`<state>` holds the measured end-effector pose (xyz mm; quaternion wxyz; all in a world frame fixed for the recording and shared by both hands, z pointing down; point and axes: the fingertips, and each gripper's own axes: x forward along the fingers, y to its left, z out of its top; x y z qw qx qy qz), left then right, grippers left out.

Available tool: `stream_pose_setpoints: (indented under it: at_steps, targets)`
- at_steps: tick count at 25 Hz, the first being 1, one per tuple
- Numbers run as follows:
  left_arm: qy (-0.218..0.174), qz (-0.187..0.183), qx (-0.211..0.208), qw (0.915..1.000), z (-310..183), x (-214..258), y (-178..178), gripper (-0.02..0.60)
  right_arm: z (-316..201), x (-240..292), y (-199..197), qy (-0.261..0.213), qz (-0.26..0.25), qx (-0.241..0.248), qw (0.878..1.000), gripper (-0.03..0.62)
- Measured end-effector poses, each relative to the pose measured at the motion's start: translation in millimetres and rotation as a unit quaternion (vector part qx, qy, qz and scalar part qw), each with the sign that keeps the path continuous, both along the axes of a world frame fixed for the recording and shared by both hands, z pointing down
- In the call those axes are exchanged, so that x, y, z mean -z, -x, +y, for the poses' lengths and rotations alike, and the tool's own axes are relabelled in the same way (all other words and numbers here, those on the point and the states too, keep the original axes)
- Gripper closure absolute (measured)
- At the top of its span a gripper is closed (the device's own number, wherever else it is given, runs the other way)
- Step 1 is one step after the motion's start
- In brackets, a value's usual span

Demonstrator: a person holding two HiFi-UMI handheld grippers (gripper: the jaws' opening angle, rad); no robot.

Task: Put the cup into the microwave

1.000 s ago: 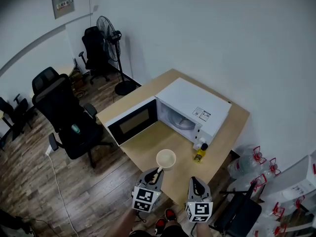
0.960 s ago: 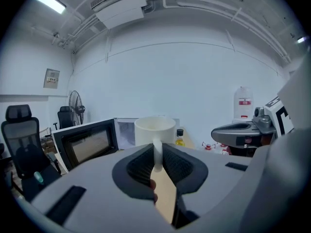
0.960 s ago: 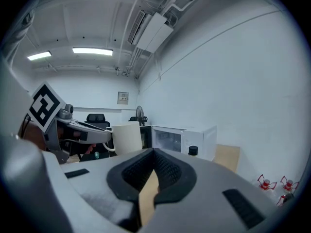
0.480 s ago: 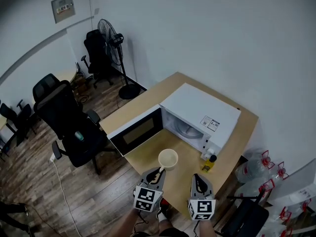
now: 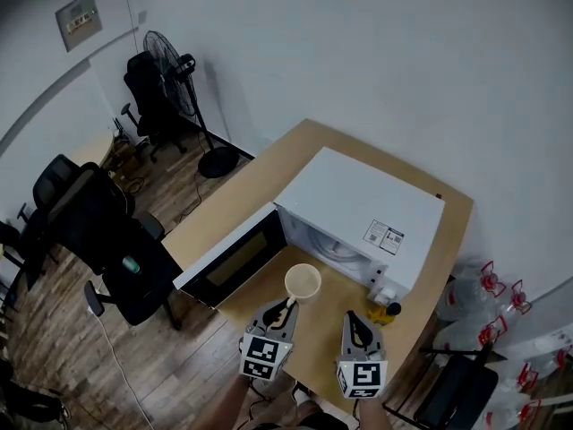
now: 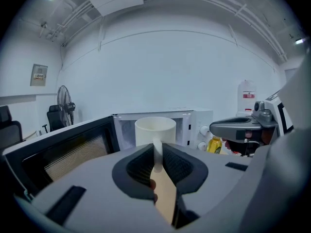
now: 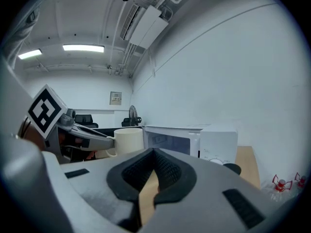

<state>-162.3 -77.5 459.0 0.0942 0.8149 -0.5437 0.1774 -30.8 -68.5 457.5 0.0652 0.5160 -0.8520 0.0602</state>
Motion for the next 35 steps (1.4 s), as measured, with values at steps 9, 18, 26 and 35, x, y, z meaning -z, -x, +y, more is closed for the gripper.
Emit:
stream_pose_setpoints:
  at_steps: [9,18,26,35]
  targets:
    - [0.018,0.001,-0.029,0.9994,-58.6,-26.9,-5.4,0.515,-43.9,-25.7,-4.0,0.028,-0.009,-0.038,0.999,0.577]
    - [0.031,-0.002,-0.053,0.9981,-98.6,-53.0,-9.5,0.515,-71.9,-47.7,-5.9,0.048,-0.007,-0.064,0.997,0.577]
    - [0.037,-0.004,-0.075,0.9965,-125.3,-72.3,-13.6,0.515,-92.7,-64.5,-8.8,0.055,-0.006,-0.091,0.994,0.577]
    - [0.036,-0.004,-0.088,0.9955,-150.7,-84.8,-19.6,0.515,-109.9,-71.7,-9.4,0.056,-0.008,-0.106,0.993,0.577]
